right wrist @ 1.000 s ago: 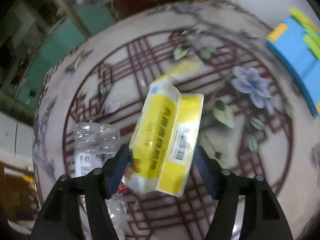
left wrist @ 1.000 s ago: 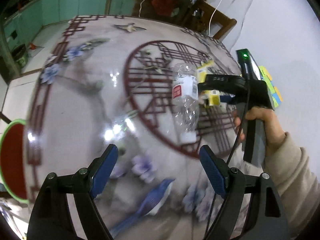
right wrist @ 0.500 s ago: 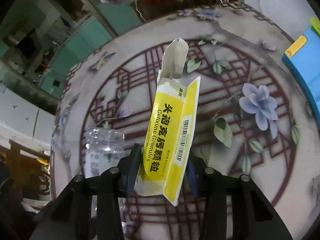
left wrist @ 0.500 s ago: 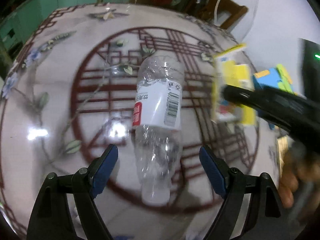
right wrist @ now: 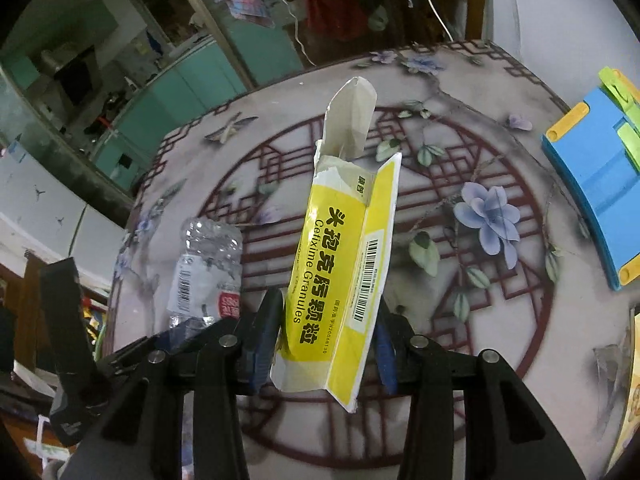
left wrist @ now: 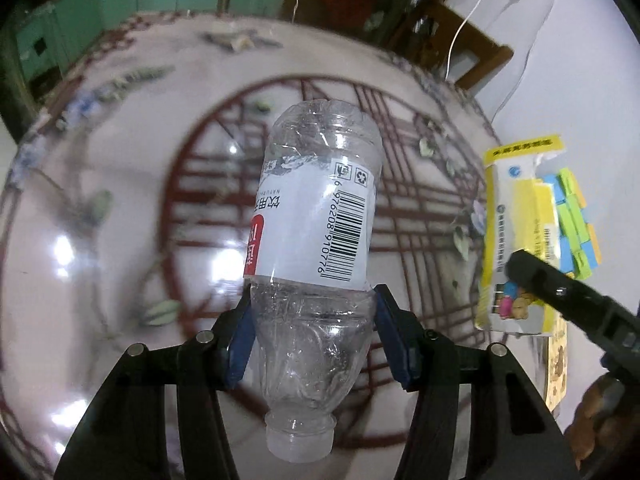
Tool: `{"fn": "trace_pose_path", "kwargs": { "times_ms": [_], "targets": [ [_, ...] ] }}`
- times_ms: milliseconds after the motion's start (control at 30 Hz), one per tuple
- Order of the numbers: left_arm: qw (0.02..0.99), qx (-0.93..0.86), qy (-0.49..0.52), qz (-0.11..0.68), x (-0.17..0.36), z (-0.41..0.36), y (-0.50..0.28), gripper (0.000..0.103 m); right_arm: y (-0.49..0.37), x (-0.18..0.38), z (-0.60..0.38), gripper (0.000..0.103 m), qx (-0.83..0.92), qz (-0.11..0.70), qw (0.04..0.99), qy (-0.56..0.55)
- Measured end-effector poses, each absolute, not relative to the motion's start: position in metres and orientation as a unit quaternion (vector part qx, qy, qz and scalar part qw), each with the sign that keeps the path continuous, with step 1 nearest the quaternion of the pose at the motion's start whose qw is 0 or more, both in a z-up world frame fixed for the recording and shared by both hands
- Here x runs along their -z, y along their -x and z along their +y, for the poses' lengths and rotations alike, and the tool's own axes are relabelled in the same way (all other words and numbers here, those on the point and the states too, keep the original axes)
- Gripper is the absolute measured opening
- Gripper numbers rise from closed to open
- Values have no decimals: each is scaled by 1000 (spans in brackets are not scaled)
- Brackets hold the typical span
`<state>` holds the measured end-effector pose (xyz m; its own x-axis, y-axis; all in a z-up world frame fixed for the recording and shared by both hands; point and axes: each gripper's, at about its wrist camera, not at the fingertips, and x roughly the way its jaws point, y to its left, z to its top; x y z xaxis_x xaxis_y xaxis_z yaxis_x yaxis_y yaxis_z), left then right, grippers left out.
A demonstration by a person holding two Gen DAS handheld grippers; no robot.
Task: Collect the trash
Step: 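Grasp the clear plastic bottle with the left gripper while the right grasps the yellow medicine box, then carry the bottle and box over the bucket and open both grippers to drop them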
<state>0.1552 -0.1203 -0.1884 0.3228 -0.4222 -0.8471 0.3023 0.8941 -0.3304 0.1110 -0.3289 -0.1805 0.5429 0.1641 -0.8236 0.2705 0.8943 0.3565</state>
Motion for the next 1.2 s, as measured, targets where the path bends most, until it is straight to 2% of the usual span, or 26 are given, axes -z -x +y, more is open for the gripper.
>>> {"fn": "trace_pose_path", "kwargs": {
  "times_ms": [400, 800, 1200],
  "targets": [
    [849, 205, 64, 482, 123, -66, -113, 54, -90, 139, -277, 40, -4, 448, 869, -208],
    [864, 181, 71, 464, 107, -22, -97, 55, -74, 117, -218, 40, -53, 444, 875, -186],
    [893, 154, 115, 408, 77, 45, -92, 55, -75, 99, -161, 41, -92, 437, 880, -161]
  ]
}}
